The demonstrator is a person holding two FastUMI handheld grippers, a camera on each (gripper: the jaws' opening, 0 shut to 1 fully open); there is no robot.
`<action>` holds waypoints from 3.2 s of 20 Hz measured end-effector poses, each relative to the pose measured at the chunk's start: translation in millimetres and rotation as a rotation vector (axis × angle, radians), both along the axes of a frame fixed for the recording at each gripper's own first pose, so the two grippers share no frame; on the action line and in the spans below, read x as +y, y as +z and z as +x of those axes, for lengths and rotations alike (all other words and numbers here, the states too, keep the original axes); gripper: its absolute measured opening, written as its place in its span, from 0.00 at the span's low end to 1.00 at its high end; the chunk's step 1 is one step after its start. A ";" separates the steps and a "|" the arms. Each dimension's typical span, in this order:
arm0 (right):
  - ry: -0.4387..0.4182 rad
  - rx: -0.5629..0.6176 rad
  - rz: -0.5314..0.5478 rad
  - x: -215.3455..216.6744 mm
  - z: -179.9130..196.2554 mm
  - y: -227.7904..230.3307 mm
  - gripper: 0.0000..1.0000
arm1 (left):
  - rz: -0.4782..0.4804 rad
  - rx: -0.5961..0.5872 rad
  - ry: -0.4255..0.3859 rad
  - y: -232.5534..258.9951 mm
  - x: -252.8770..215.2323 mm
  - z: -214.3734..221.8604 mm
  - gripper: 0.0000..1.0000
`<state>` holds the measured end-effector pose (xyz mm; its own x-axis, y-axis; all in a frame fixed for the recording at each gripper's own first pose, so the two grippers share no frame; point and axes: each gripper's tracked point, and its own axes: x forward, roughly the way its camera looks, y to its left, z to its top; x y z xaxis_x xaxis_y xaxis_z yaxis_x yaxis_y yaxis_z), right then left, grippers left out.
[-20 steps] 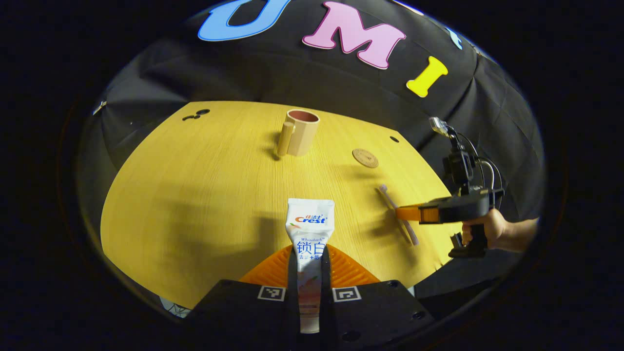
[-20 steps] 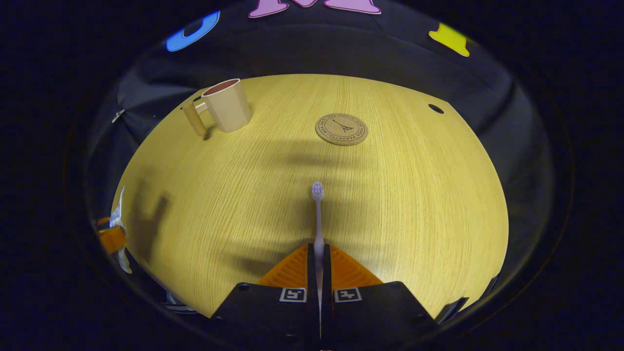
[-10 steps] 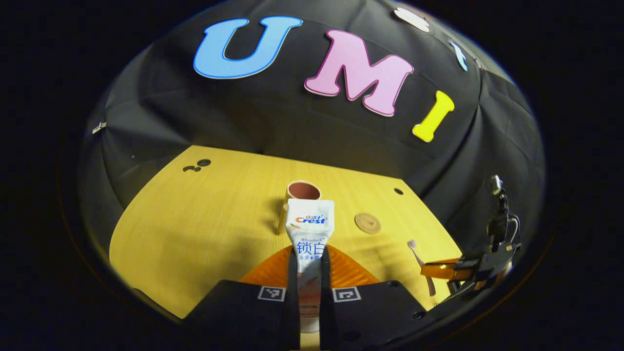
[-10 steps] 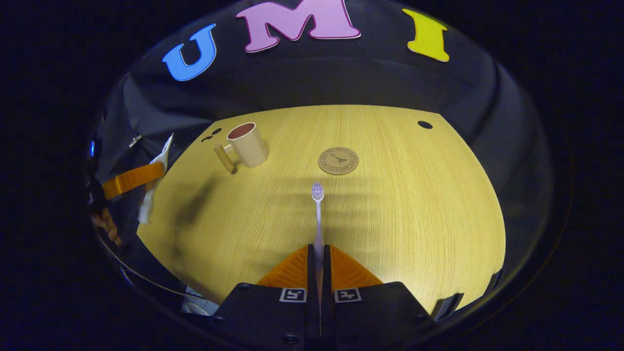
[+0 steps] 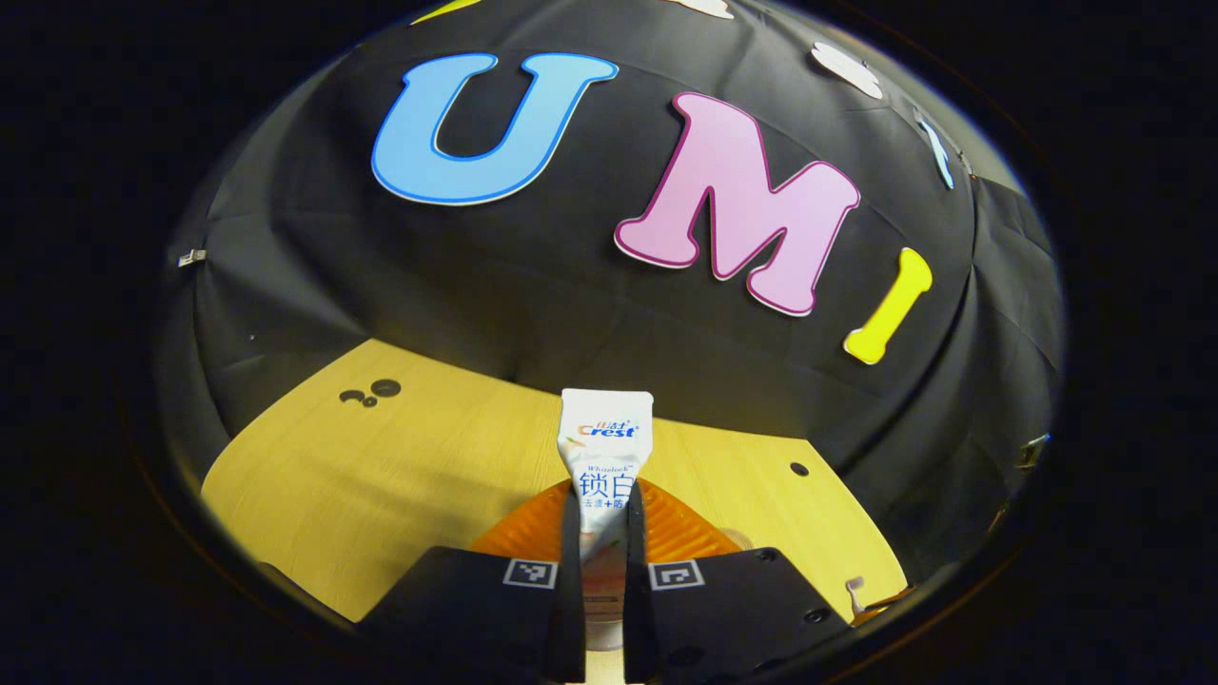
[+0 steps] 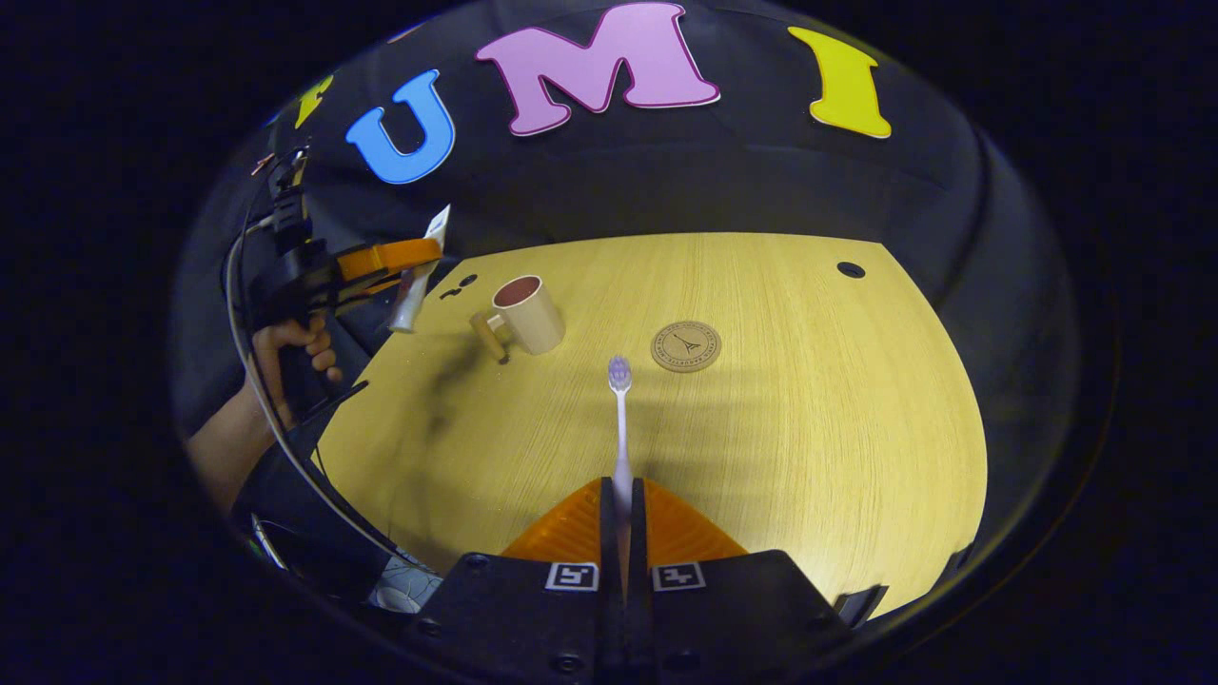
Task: Put the toothbrush and toothpaste on the desktop into the cup, then pick up the cup and place it on the coaster on the desktop.
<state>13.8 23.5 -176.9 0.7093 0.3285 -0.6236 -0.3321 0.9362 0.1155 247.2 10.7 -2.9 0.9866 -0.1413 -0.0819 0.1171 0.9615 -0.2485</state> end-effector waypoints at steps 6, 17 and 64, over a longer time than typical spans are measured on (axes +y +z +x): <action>0.028 0.006 0.018 -15.2 9.5 12.2 0.06 | -0.020 -0.084 0.040 14.6 -15.4 66.4 0.20; 0.048 0.075 -0.006 -32.8 16.3 -5.0 0.06 | -0.097 -0.086 0.134 -26.7 -11.2 131.2 0.21; 0.148 -0.649 0.287 261.4 215.0 79.2 0.06 | -0.071 0.125 0.343 -148.7 154.8 -184.4 0.98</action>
<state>228.9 284.8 -97.7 0.8429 0.5371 0.0331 -0.5378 0.8386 0.0862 62.8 165.5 -151.6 0.9604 0.1865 -0.2071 -0.2449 0.9192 -0.3082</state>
